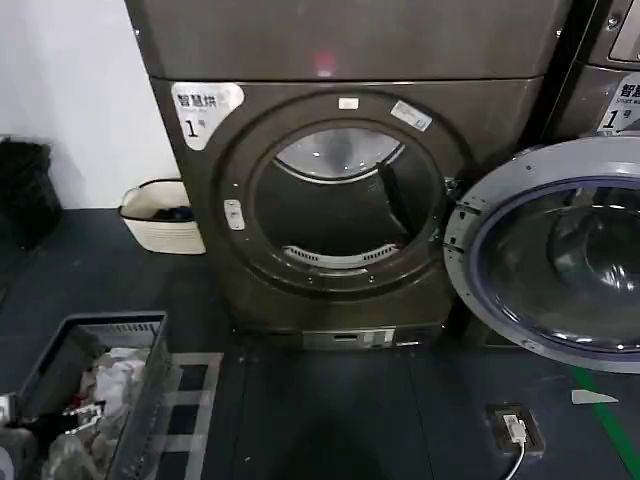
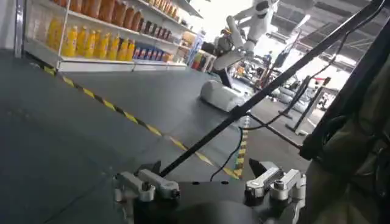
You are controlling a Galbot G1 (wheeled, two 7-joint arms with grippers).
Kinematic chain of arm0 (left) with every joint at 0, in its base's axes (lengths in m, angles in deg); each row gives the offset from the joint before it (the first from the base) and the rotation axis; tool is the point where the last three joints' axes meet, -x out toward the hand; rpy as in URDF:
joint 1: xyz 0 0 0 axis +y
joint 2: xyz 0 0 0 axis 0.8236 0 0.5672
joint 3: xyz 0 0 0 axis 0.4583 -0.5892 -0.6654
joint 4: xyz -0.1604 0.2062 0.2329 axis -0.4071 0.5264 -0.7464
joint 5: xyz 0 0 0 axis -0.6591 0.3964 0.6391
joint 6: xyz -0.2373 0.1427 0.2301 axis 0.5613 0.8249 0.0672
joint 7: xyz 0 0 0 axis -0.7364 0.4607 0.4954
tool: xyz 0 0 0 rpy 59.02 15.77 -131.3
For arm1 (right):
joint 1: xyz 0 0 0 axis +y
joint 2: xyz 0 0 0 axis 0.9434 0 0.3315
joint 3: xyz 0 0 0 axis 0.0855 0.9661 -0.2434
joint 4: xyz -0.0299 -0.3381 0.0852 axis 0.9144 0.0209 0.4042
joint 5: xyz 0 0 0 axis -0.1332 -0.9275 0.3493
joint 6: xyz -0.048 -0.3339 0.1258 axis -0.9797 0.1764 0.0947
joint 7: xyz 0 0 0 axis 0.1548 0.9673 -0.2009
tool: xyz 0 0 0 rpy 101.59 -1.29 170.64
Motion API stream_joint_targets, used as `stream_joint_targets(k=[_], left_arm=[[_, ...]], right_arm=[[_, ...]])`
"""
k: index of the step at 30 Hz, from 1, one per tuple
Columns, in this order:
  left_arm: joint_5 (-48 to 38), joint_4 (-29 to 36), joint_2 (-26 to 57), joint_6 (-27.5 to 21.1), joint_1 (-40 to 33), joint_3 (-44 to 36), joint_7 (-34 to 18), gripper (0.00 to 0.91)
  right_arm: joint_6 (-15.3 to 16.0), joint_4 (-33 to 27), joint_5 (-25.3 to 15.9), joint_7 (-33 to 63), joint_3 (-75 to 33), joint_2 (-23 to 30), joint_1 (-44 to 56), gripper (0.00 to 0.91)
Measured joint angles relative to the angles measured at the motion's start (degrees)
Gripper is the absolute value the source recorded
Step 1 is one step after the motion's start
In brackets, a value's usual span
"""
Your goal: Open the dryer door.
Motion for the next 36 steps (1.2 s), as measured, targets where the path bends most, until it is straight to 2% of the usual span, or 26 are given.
stream_joint_targets(k=[18,36], left_arm=[[-0.1,1.2,-0.4,0.0,0.9,-0.4,0.1,0.907],[0.5,1.2,-0.5,0.0,0.5,-1.3,0.2,0.907]], right_arm=[[-0.3,-0.2,0.4,0.4,0.1,0.2,-0.3,0.907],[1.6,-1.2,-0.6,2.4,-0.6,0.6,-0.3,0.907]])
